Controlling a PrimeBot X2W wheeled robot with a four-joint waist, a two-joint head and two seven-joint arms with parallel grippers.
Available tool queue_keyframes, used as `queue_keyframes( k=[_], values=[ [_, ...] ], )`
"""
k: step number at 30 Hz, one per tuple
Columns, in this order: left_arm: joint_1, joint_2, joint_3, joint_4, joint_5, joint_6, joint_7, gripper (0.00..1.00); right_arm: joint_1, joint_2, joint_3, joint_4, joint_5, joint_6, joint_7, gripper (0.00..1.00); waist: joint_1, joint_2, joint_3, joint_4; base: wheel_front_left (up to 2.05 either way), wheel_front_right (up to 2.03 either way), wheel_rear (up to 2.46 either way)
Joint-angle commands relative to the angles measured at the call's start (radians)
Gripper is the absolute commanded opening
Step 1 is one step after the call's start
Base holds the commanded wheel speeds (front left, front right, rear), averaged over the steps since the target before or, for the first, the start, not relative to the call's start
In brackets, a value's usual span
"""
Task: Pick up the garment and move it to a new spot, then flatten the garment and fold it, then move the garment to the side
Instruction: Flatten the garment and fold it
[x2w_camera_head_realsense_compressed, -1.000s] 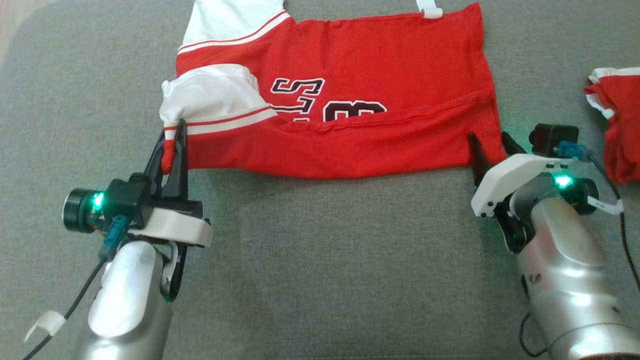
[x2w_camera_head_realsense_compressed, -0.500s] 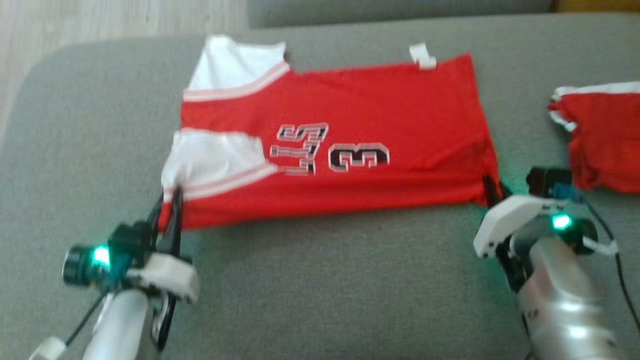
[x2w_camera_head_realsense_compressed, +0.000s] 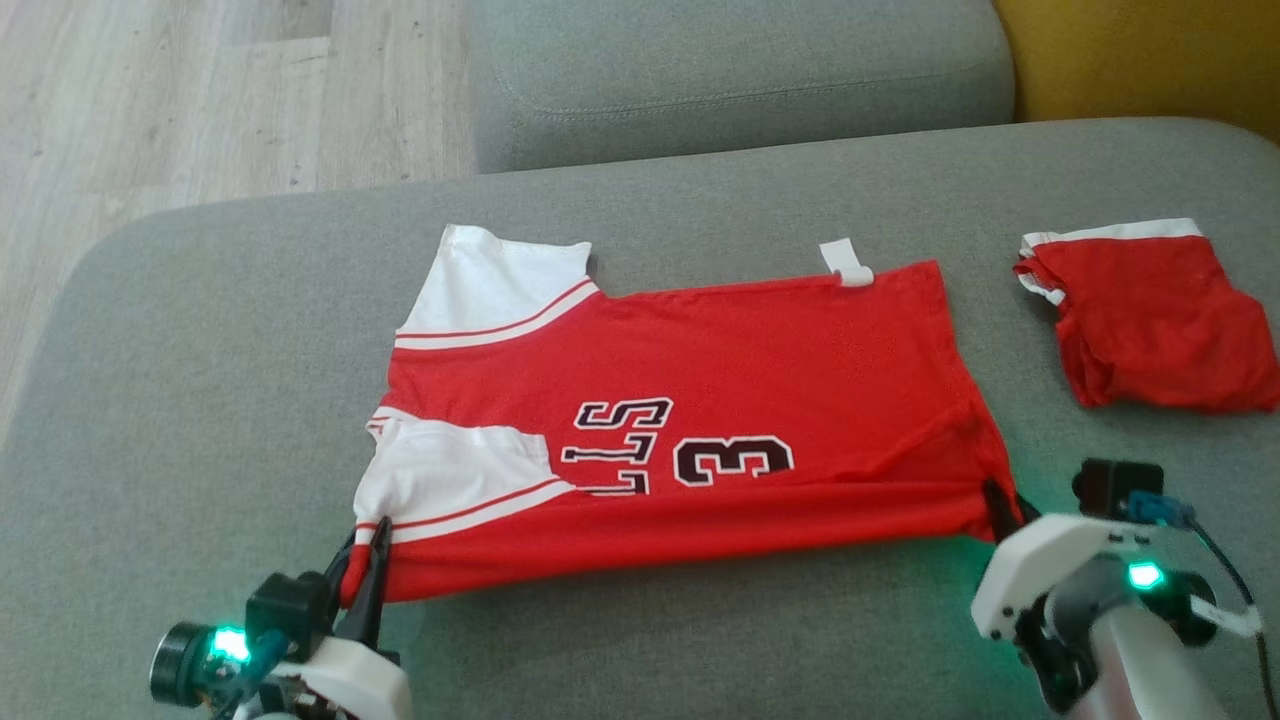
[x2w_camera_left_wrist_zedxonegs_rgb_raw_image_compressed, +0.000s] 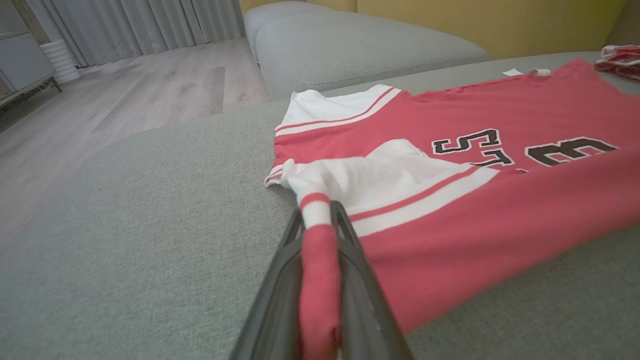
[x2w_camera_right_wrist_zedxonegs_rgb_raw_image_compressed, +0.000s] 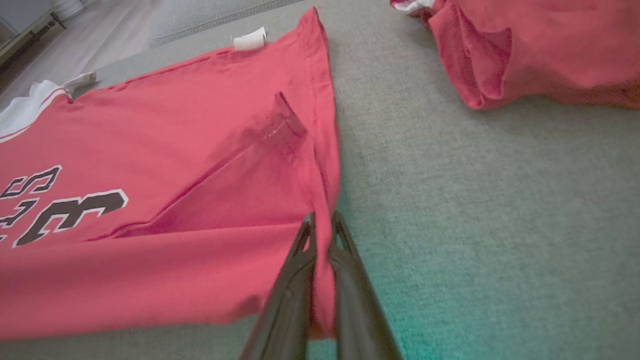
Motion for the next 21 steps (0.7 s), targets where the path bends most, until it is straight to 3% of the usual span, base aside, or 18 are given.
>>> queue_keyframes(
  k=[1,5,6,7,8,9,10,15,21],
  values=[
    [-0.034,0.024,0.032,-0.037,-0.011,0.010,0.000,0.00,-0.014,-0.005,0.015,-0.065,0.009,-0.001,0.008,0.00,0.0003,-0.0001,0.001,0.000,0.00,0.00,0.00],
    [-0.039,0.022,0.033,-0.045,-0.021,0.012,0.008,0.00,0.031,-0.005,0.019,-0.145,0.022,-0.001,0.039,0.00,0.0003,-0.0001,0.006,-0.001,0.00,0.00,0.00],
    [-0.042,0.021,0.033,-0.046,-0.023,0.013,0.008,0.00,0.037,-0.005,0.018,-0.164,0.025,-0.001,0.037,0.84,0.0003,-0.0001,0.008,-0.002,0.00,0.00,0.00],
    [-0.045,0.020,0.033,-0.046,-0.025,0.014,0.007,0.00,0.042,-0.005,0.018,-0.182,0.034,-0.001,0.034,1.00,0.0003,-0.0001,0.010,-0.002,0.00,0.00,0.00],
    [-0.048,0.019,0.033,-0.048,-0.026,0.017,0.003,0.13,0.046,-0.005,0.023,-0.198,0.045,-0.001,0.030,1.00,0.0003,-0.0001,0.013,-0.002,0.00,0.00,0.00],
    [-0.053,0.018,0.034,-0.050,-0.026,0.020,-0.002,0.49,0.049,-0.005,0.028,-0.215,0.054,-0.001,0.022,1.00,0.0003,-0.0001,0.015,-0.002,0.00,0.00,0.00],
    [-0.058,0.016,0.034,-0.053,-0.027,0.023,-0.009,0.97,0.051,-0.005,0.031,-0.232,0.060,-0.001,0.010,1.00,0.0003,-0.0001,0.018,-0.002,0.00,0.00,0.00],
    [-0.092,-0.002,0.046,-0.086,-0.041,0.036,-0.065,1.00,0.052,-0.005,0.069,-0.317,0.096,-0.001,-0.102,1.00,0.0003,-0.0001,0.038,-0.004,0.00,0.00,0.00],
    [-0.127,-0.032,0.063,-0.152,-0.076,0.012,-0.105,1.00,0.048,-0.005,0.104,-0.360,0.121,-0.001,-0.222,1.00,0.0003,-0.0001,0.060,-0.007,0.00,0.00,0.00]
  ],
)
